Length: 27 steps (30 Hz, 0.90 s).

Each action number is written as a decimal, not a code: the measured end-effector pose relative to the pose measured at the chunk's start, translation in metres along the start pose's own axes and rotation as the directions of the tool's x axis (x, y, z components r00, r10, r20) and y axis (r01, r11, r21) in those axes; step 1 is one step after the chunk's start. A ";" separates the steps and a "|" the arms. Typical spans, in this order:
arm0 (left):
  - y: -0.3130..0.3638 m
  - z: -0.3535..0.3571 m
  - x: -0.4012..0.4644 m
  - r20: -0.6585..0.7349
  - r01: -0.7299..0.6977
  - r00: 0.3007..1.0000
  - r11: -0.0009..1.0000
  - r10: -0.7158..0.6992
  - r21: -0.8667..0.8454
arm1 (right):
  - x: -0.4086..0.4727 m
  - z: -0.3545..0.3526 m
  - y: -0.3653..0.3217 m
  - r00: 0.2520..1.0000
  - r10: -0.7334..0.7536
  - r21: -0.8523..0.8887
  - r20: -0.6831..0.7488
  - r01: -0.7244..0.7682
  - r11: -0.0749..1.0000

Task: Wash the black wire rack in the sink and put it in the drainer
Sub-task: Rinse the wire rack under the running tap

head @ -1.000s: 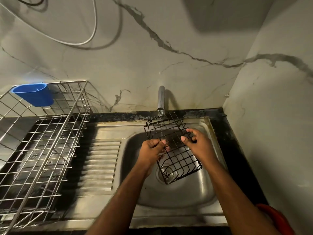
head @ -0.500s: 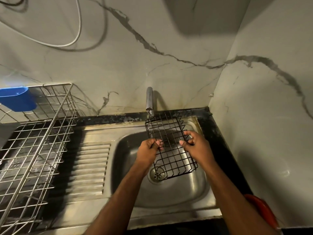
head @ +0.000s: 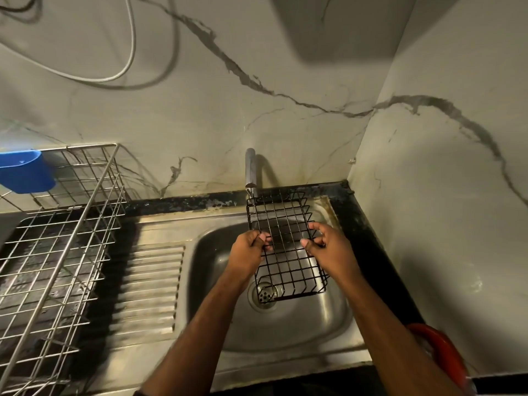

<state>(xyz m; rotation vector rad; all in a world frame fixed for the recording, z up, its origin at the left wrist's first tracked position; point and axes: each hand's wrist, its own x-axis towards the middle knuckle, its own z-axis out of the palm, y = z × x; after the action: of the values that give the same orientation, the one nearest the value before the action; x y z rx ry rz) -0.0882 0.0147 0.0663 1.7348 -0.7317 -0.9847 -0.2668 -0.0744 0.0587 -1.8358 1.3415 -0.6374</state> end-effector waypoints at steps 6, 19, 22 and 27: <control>0.001 0.001 0.000 0.022 0.000 1.000 1.000 0.000 -0.005 | -0.004 -0.003 -0.002 1.000 0.015 0.012 -0.014 -0.015 1.000; -0.002 -0.011 -0.003 0.007 0.017 1.000 1.000 -0.017 -0.022 | -0.011 0.001 -0.015 1.000 0.003 -0.009 0.020 -0.003 1.000; -0.003 -0.014 -0.004 0.000 0.013 1.000 1.000 -0.013 -0.022 | -0.012 0.002 -0.018 1.000 -0.004 -0.027 0.026 0.005 1.000; -0.003 -0.018 -0.003 -0.023 0.018 1.000 0.999 -0.018 -0.030 | -0.011 0.004 -0.024 0.999 -0.027 -0.061 0.042 0.030 0.998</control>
<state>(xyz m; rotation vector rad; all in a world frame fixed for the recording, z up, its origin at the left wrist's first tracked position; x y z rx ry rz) -0.0739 0.0265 0.0681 1.7271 -0.6847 -0.9817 -0.2537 -0.0588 0.0760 -1.9098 1.3231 -0.5758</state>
